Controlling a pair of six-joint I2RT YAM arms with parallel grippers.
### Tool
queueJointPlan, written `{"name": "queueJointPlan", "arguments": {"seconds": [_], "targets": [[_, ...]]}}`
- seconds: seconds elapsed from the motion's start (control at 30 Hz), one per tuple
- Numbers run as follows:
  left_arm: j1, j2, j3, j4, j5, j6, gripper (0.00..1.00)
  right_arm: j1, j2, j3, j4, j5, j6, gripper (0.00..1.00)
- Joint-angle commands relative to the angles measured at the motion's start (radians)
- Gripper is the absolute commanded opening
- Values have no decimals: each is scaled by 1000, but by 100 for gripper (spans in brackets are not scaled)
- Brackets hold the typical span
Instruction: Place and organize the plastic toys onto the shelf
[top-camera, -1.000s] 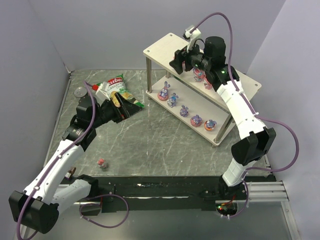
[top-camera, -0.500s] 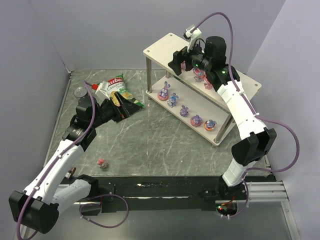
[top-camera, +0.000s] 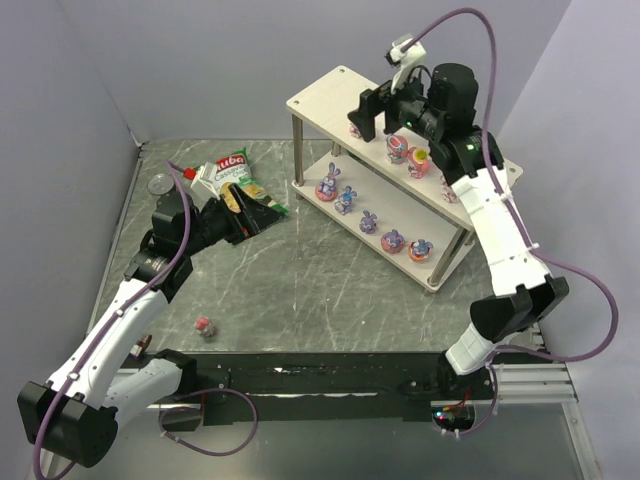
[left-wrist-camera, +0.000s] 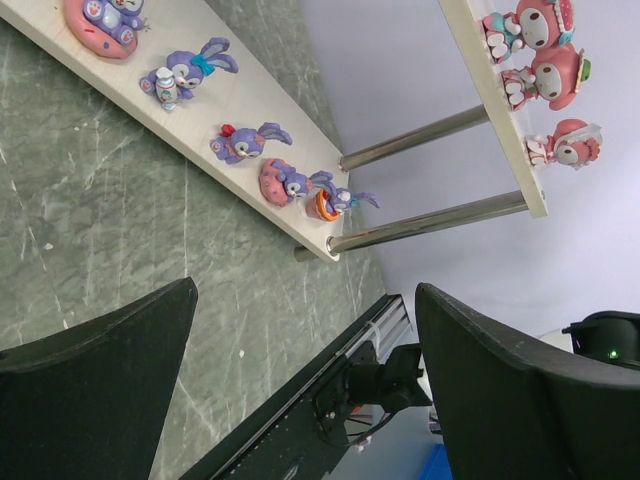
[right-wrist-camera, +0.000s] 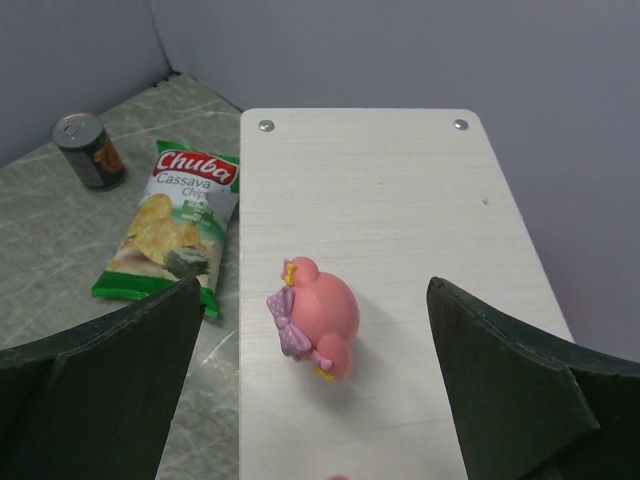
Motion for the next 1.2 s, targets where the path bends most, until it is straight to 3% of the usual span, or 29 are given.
{"name": "queueJointPlan", "arguments": {"seconds": [0.0,0.27,0.43,0.93,1.17], "targets": [[4,-12,6,34,8,18,96,-8,-105,73,-152,101,19,98],[4,6,-7,43,22,28,96,-8,-213,16,-398,176,50,84],[4,11,-17,48,31,32,96,-8,-263,-64,-392,129,39,79],[4,14,-3,14,20,63,96,-9,-128,61,-446,188,34,52],[4,23,11,2,13,77,96,-11,-119,68,-441,196,21,50]]}}
